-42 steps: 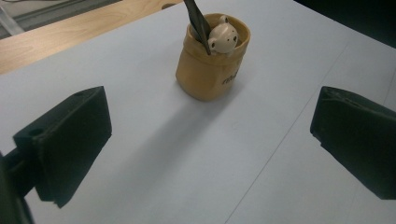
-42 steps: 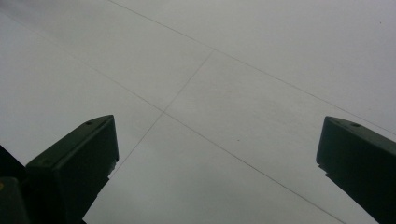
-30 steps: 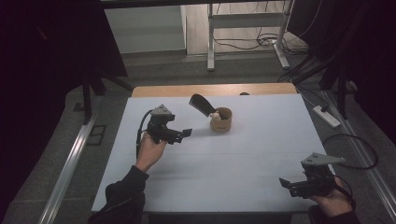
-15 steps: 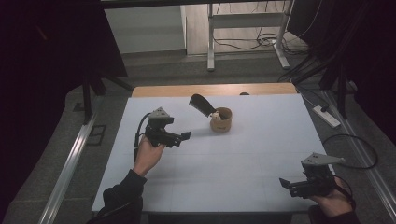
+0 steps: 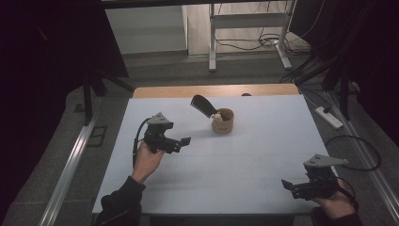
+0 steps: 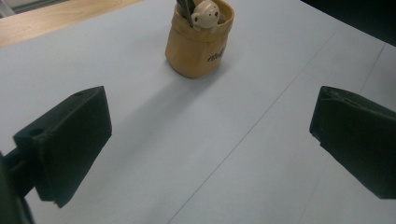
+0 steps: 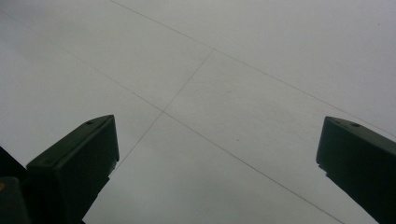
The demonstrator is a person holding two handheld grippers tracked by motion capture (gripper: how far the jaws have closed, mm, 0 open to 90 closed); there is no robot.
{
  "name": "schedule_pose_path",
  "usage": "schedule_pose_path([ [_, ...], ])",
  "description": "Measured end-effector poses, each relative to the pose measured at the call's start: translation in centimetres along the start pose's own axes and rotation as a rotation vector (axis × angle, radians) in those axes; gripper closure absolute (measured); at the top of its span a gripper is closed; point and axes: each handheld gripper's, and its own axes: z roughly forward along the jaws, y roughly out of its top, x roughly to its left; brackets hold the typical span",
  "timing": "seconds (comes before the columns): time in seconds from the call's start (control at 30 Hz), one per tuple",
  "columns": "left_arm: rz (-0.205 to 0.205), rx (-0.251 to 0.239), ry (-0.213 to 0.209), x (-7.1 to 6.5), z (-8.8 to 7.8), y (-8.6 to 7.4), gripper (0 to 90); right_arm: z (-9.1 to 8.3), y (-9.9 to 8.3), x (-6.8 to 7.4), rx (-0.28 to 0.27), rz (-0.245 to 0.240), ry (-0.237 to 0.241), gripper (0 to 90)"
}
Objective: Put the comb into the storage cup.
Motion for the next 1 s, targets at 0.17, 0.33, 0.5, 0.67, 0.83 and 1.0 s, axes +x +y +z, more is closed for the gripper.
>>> schedule_pose_path([
  [0.17,0.002,0.000,0.001,-0.3,-0.4,-0.4,0.0,0.0,0.0,0.0,0.000,0.000,0.000,0.0],
  [0.33,0.003,-0.002,0.003,-0.6,-0.9,-0.8,0.0,0.0,0.0,0.0,0.001,-0.002,-0.001,0.0],
  [0.5,0.003,-0.002,0.005,-0.9,-1.2,-1.2,0.0,0.0,0.0,0.0,0.000,-0.003,-0.001,0.0],
  [0.67,0.001,-0.005,0.007,-1.1,-1.6,-1.6,0.0,0.0,0.0,0.0,-0.001,-0.003,-0.001,0.0],
  [0.83,-0.004,-0.011,0.007,-1.3,-2.2,-2.0,0.0,0.0,0.0,0.0,-0.001,-0.003,-0.002,0.0],
  [1.0,-0.007,-0.015,0.011,-1.5,-2.7,-2.4,0.0,0.0,0.0,0.0,0.000,-0.004,-0.003,0.0],
])
